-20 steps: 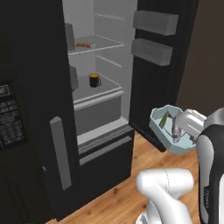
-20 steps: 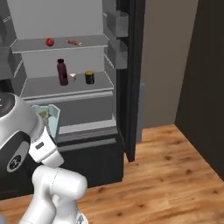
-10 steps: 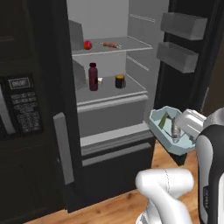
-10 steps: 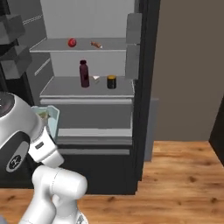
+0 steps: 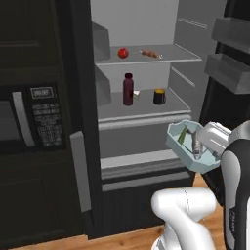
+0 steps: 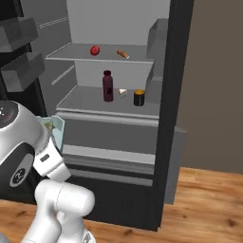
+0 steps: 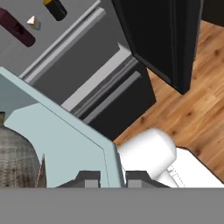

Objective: Place the tupperware on the top shelf of the fridge. Make space for the tupperware among the existing items by rearranging them on the shelves if needed. Close the fridge door when finished.

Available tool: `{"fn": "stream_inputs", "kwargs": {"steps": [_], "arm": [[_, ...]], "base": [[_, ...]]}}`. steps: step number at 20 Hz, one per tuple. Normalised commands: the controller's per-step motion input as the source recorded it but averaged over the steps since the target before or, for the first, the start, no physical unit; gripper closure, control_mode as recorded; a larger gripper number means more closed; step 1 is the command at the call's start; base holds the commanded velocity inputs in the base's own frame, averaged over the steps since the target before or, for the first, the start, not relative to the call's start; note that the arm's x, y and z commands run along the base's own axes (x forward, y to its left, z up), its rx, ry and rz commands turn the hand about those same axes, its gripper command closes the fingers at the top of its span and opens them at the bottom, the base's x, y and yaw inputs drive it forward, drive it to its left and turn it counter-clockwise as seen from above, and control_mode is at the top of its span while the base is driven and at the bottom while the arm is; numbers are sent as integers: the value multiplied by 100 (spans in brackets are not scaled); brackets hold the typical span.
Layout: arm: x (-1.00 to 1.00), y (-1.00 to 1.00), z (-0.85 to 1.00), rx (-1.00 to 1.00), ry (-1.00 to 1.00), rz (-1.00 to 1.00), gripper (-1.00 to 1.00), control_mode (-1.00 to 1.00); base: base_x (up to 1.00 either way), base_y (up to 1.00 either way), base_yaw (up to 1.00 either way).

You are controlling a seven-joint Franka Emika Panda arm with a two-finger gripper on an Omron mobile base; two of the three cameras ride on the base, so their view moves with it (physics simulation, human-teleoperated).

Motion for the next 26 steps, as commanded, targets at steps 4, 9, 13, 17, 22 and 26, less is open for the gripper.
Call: {"fn": "stream_inputs", "kwargs": {"steps": [4, 9, 13, 17, 22, 26], "arm": [[0, 0, 0, 0, 0, 0, 100, 100], [0, 0, 0, 0, 0, 0, 100, 100], [0, 0, 0, 0, 0, 0, 100, 100], [0, 0, 0, 0, 0, 0, 100, 100], [0, 0, 0, 0, 0, 0, 100, 100], [29, -7, 0, 0, 0, 6, 100, -100]], "base": [[71, -18, 17], [70, -20, 14], [65, -27, 12], [52, -45, 9], [42, -45, 8], [0, 0, 0]]}}
